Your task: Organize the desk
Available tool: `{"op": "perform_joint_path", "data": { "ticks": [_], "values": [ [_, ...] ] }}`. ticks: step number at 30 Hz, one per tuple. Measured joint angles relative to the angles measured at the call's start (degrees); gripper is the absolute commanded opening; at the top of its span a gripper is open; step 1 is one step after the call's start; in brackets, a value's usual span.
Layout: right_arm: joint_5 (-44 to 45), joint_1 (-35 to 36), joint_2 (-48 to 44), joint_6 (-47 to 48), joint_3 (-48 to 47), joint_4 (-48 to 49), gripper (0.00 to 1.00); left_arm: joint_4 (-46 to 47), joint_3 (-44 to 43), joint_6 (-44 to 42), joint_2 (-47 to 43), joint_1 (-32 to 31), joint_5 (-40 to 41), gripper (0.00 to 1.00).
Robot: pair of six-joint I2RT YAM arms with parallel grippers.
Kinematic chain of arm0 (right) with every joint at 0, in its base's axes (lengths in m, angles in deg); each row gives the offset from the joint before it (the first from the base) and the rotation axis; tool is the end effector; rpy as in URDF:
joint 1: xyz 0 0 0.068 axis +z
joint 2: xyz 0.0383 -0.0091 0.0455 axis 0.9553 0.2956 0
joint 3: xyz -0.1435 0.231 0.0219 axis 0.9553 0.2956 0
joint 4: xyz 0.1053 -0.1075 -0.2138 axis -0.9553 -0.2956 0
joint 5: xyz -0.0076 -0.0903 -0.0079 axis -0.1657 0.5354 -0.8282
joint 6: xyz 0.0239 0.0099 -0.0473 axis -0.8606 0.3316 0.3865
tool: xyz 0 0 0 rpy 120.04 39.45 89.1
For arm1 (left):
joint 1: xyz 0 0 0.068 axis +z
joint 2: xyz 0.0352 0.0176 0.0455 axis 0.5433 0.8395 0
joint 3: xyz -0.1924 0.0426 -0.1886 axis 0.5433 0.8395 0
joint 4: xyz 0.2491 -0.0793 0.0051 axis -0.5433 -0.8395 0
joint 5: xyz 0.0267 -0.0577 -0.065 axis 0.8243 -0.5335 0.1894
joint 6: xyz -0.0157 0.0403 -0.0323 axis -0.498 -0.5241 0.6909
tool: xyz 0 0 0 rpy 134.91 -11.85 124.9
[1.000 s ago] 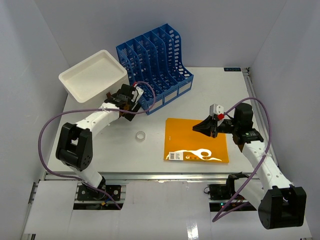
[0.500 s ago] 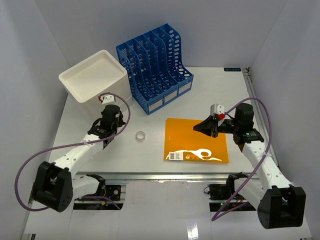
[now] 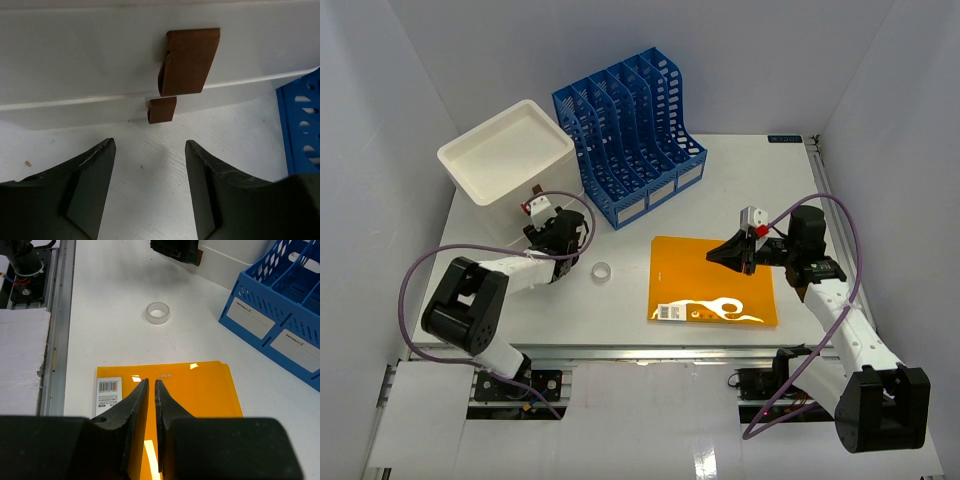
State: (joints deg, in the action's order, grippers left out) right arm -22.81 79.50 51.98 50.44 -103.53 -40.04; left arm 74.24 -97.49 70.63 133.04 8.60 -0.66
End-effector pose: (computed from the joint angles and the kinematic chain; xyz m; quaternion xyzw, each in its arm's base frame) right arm 0.2006 0.0570 0.2729 -0.5151 0.5503 0.3699 0.5432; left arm 0.2764 -0.0974 0.1703 -0.2649 0.8127 0.0899 0.5112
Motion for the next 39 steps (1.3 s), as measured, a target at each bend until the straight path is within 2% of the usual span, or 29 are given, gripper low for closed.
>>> {"op": "perform_joint_path", "data": {
  "ticks": [9,15,19,22,23,26,33,39],
  "values": [
    [0.0,0.0,0.3,0.0,0.0,0.0,0.16,3.7,-3.6,0.0,8.3,-1.2,5.4,0.68],
    [0.0,0.0,0.6,0.0,0.0,0.0,0.16,4.5,-9.3,-1.3,13.9,-1.2,8.7,0.58],
    [0.0,-0.1,0.6,0.0,0.0,0.0,0.15,2.0,-12.2,-1.4,17.0,-1.3,10.9,0.45],
    [0.0,-0.2,0.6,0.0,0.0,0.0,0.15,-0.2,-13.1,-0.9,17.5,-1.3,11.8,0.26],
    [0.0,-0.3,0.6,0.0,0.0,0.0,0.15,-0.8,-13.2,-0.9,17.5,-1.3,11.9,0.17],
    [0.0,-0.3,0.6,0.0,0.0,0.0,0.15,-2.4,-13.3,0.0,17.3,-1.3,12.3,0.0],
    [0.0,-0.3,0.6,0.0,0.0,0.0,0.15,-3.8,-10.5,2.9,12.9,-2.0,8.7,0.0],
    [0.0,-0.3,0.6,0.0,0.0,0.0,0.15,-6.8,-5.2,6.6,6.2,-9.2,7.5,0.0]
  ]
}}
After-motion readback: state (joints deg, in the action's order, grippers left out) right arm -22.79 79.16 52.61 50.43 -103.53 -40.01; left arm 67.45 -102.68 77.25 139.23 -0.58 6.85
